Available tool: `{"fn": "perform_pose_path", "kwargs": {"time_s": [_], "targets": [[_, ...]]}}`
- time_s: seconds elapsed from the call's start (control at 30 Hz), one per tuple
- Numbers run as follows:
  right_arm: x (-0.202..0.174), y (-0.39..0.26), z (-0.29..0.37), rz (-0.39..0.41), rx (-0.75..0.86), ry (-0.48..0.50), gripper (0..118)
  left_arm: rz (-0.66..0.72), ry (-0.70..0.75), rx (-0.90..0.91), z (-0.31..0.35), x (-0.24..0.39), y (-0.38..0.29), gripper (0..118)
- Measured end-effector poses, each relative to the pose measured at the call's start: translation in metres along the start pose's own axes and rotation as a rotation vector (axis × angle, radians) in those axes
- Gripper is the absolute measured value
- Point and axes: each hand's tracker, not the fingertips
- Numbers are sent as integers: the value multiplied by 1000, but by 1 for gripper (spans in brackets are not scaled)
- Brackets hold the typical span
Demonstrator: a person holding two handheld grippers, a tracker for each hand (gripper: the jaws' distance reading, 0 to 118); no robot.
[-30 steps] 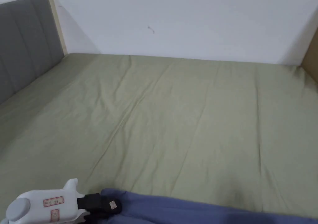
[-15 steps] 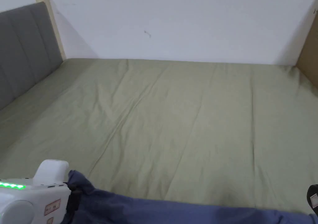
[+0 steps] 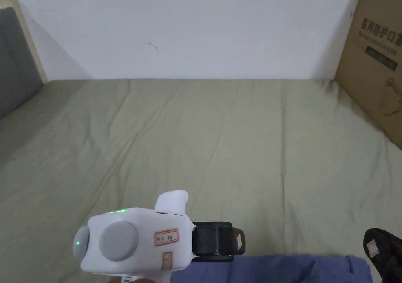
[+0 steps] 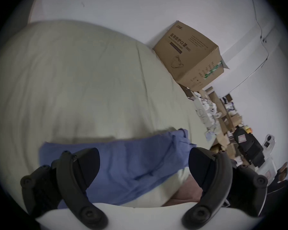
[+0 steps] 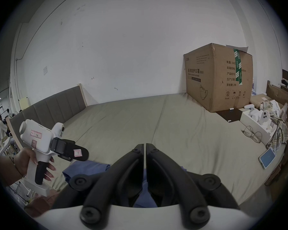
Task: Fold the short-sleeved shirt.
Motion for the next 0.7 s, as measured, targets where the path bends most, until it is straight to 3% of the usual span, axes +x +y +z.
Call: {"fn": "perform_pose_path", "kwargs": {"time_s": [0.13,0.17,0.2,0.23,0.27,0.5,0.6,0.7], "targets": [[7,-6,-6,-16,-7,-5,3,-59,151,30,28,-13,-7,105],[10,-8,-8,-29,-13,-1,3,-64,171,46,33,-17,-11,87],[10,-9,-9,-39,-19,0,3,-64,204,46,31,-19,-14,54],[11,-10,-10,-47,-21,2,3,-66,231,32,27,-22,-17,10],[11,-11,-10,-54,-25,5,3,-68,230,22,25,-22,-19,4],[18,-12,-9,-82,-50,0,3,-113,189,-278,-69,-20,-57,4],[22,-9,-9,-122,-57,0,3,-119,206,-191,-74,-7,-60,3],[22,-8,-10,-138,-65,-11,3,28,-115,-242,-61,2,-50,3]]}}
